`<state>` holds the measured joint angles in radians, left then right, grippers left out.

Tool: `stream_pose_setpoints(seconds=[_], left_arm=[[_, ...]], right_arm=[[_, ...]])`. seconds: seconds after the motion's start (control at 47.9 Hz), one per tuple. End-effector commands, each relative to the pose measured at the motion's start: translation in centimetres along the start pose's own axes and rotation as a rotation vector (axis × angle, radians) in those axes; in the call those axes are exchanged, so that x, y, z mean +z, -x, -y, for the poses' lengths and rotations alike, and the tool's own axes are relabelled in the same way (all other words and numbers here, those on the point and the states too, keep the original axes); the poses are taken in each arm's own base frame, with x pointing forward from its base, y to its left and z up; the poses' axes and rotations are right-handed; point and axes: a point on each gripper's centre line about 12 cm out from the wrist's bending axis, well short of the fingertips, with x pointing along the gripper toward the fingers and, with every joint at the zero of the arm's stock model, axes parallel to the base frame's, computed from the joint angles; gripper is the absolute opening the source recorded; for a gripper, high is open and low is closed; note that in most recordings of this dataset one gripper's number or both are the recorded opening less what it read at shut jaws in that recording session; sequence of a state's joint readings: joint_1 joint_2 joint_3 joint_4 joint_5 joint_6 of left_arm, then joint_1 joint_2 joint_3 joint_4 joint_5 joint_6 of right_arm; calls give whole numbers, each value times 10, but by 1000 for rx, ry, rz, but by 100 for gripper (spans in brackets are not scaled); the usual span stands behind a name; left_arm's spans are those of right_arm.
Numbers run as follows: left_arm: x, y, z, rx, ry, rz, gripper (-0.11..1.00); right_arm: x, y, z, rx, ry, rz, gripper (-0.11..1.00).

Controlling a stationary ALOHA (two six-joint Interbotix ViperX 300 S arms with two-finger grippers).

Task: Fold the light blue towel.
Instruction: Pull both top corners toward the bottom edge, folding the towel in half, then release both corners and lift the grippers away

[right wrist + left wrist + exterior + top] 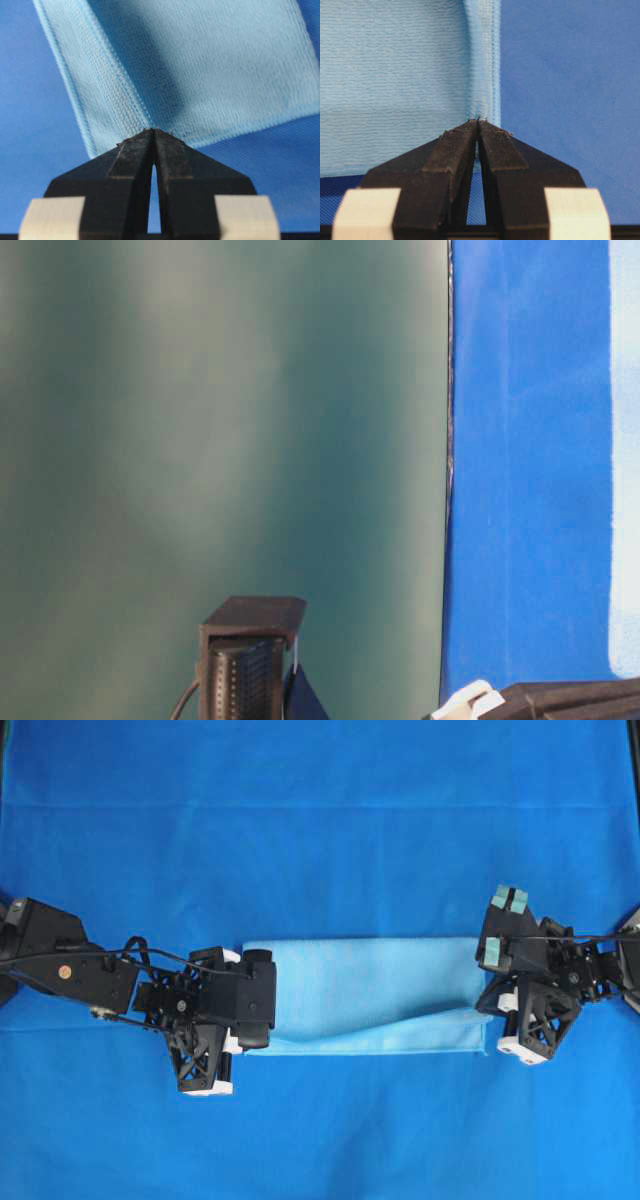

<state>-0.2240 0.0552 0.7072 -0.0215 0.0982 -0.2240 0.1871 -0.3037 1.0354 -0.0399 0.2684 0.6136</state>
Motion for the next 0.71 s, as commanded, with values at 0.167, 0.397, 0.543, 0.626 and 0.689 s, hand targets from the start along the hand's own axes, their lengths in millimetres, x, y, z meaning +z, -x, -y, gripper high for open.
stream_pose_setpoints(seconds=[0.167, 0.397, 0.543, 0.626, 0.689], left_arm=[[9, 5, 3, -9, -16, 29, 30], [17, 18, 0, -5, -35, 52, 67], [27, 24, -15, 22, -46, 83, 65], [31, 25, -30, 51, -52, 89, 65], [33, 26, -42, 73, -52, 97, 65]], right_arm=[[13, 2, -10, 36, 4, 48, 1], [18, 5, -14, 32, 24, 47, 48], [23, 11, -2, -31, 56, 34, 62], [30, 14, 17, -95, 40, 33, 57], [33, 16, 30, -136, 24, 33, 58]])
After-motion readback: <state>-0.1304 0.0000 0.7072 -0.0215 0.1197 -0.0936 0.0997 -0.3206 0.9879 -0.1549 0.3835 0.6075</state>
